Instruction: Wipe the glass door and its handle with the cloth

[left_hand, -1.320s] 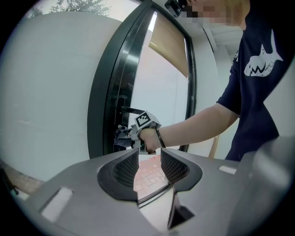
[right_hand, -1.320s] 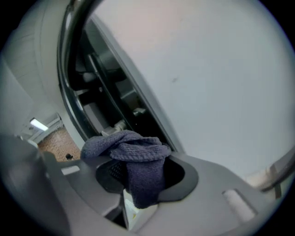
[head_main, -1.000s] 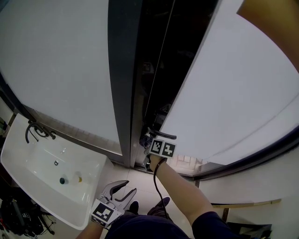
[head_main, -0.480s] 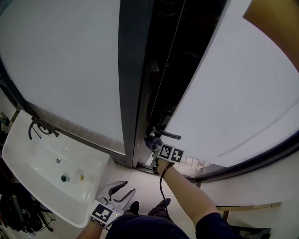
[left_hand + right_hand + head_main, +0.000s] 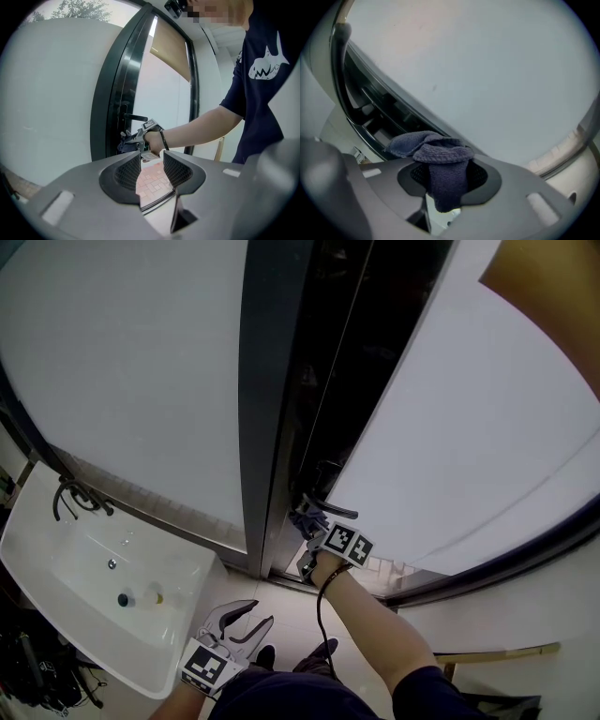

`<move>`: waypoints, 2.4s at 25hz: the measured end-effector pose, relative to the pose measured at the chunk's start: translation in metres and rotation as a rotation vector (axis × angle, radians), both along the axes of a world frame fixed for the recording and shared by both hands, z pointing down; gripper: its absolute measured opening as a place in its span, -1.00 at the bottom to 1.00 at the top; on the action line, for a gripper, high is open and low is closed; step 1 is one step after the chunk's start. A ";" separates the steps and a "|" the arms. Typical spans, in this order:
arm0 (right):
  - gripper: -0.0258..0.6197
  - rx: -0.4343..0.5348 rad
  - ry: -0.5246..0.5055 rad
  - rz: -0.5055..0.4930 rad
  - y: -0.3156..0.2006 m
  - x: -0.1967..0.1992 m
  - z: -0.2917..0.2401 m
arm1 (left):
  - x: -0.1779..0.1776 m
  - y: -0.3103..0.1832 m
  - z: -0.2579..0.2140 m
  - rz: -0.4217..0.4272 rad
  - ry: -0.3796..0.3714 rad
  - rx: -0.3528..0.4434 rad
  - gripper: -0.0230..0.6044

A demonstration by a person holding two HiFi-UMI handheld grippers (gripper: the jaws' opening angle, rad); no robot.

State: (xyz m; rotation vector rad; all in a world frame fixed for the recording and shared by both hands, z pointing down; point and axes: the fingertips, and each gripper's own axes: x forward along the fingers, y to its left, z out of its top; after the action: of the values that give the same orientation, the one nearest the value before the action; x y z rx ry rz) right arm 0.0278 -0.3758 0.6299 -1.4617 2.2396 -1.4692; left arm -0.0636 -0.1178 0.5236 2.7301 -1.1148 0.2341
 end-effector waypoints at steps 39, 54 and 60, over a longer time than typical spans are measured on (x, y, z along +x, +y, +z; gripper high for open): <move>-0.48 -0.021 0.203 -0.083 -0.006 -0.030 0.044 | -0.006 0.015 0.019 0.056 -0.026 -0.039 -0.46; -0.48 0.473 0.299 -0.229 0.215 0.094 -0.094 | 0.071 0.086 0.000 0.182 -0.036 0.004 -0.46; -0.48 0.597 0.408 -0.149 0.340 0.178 -0.150 | 0.108 0.145 -0.005 0.264 -0.048 0.040 -0.46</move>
State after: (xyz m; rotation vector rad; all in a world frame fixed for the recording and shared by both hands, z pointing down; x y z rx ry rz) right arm 0.2053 -0.0356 0.4796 -1.4938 2.7258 -0.4473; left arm 0.0441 0.0271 0.5190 2.9181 -0.7744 0.3178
